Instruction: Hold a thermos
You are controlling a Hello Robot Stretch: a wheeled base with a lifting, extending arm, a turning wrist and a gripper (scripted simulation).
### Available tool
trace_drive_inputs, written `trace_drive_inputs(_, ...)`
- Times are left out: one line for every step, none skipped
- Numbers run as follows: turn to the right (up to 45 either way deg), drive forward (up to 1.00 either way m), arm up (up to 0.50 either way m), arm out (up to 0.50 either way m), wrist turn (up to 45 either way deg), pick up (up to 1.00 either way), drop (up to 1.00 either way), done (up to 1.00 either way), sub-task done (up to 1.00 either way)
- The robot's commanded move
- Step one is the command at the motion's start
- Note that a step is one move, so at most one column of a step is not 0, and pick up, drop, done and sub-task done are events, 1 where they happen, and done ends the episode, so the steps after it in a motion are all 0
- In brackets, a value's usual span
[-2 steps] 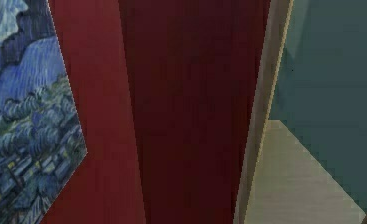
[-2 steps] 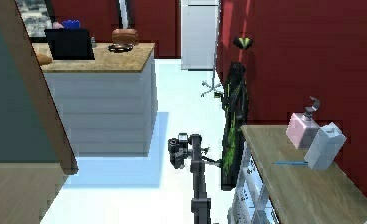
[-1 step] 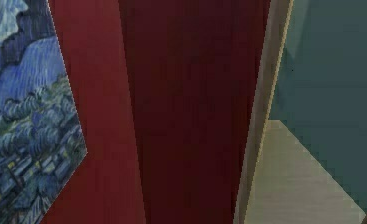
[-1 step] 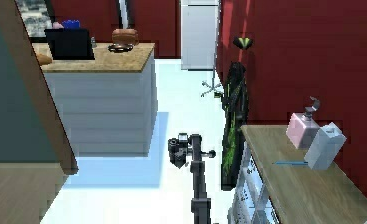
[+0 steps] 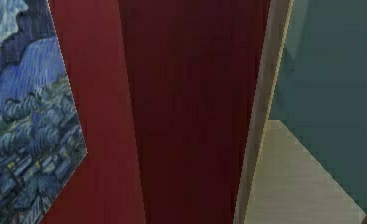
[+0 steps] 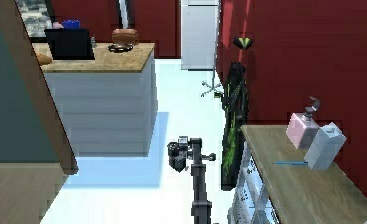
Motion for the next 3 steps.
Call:
trace_drive_inputs(0.0,0.0,-0.5,0.0,0.0,0.0,0.0,0.0,0.0)
trace_drive_inputs(0.0,0.0,-0.26,0.0,0.0,0.0,0.0,0.0,0.0)
trace_drive_inputs(0.0,0.0,0.0,0.0,0.0,1.0,0.0,0.0,0.0)
